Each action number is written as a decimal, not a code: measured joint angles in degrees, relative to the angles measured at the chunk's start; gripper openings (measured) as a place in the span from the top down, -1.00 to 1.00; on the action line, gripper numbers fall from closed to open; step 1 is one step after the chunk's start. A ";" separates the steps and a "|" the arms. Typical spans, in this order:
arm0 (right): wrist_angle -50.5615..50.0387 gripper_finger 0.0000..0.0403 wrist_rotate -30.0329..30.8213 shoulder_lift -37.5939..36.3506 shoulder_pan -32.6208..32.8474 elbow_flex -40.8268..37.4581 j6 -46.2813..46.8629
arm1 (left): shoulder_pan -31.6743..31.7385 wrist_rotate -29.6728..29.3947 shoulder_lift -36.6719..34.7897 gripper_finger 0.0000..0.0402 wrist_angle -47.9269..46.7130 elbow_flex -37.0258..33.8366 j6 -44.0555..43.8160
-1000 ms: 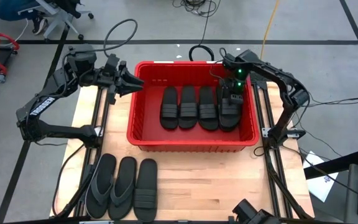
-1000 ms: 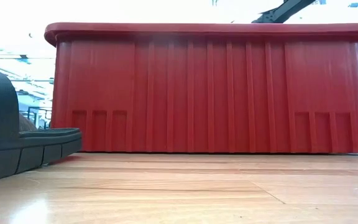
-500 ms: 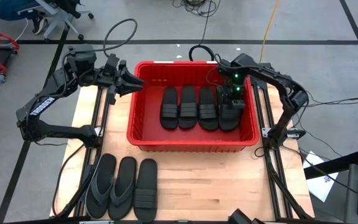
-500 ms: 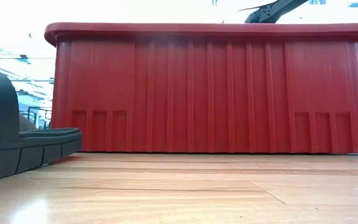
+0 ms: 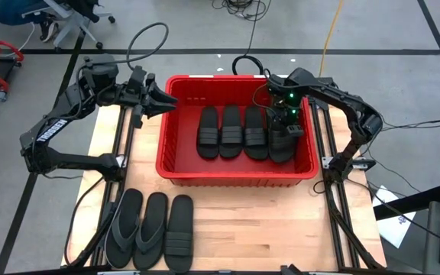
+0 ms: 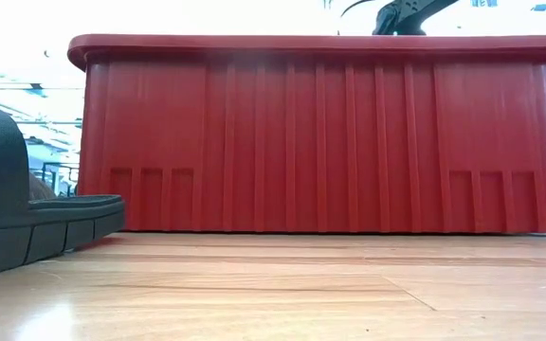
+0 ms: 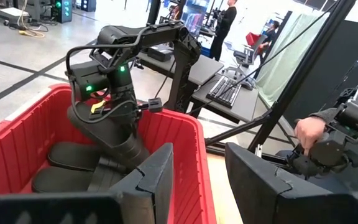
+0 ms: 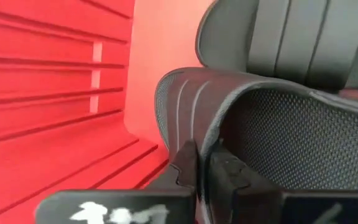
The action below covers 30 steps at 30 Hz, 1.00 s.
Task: Pick and place slides into bin
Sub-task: Put the black slipper into the red bin
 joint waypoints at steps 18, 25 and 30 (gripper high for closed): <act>0.92 0.77 4.00 0.02 -0.13 0.00 4.21 | 0.00 0.00 0.00 0.28 0.29 0.00 -0.16; 0.92 0.76 4.36 0.02 -0.13 0.00 6.72 | 0.00 0.02 0.00 0.28 0.25 0.00 -0.27; 0.89 0.75 5.42 0.02 -0.15 0.00 8.05 | 0.00 0.02 0.00 0.28 0.25 0.00 -0.25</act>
